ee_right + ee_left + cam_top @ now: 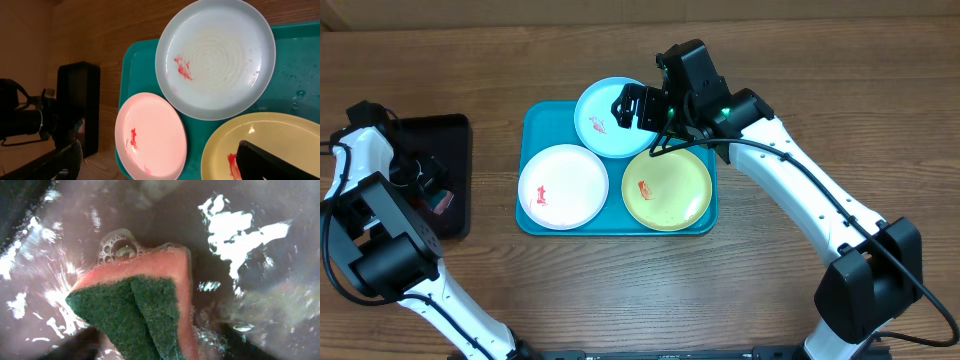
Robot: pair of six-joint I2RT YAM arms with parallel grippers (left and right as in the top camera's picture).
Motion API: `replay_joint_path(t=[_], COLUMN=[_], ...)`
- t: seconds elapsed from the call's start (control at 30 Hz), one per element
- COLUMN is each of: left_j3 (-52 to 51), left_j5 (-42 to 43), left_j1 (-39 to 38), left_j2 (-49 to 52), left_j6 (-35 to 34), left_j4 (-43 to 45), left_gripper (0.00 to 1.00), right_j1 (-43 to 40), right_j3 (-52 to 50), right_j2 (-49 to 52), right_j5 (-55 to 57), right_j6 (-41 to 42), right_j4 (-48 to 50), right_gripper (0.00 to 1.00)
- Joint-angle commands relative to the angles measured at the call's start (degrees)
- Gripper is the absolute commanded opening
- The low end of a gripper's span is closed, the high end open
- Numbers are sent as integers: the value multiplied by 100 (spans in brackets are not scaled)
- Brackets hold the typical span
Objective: Clean dirty plates on tray and stack at the side
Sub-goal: 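Lift the sponge with the left gripper and carry it toward the white plate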
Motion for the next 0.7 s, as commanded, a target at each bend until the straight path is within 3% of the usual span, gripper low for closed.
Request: replay_joint_path(t=[0.0, 0.1, 0.17, 0.4, 0.67], left_j3=[90, 151, 297, 1899, 4518], left_j5=[-160, -157, -155, -28, 872], left_j1=[-7, -7, -7, -7, -20], left_j2=[142, 142, 142, 140, 140], left_j6=[81, 76, 74, 70, 74], left_j4=[-79, -236, -450, -1882, -3373], left_gripper=[44, 25, 4, 4, 4], right_j1=[26, 26, 26, 26, 26], right_j3=[129, 129, 129, 129, 129], right_j2=[-66, -66, -66, -66, -66], right_j5=[63, 63, 63, 63, 63], right_j6=[-17, -17, -17, -17, -20], right_j4=[28, 52, 61, 68, 63], right_gripper=[100, 100, 100, 100, 100])
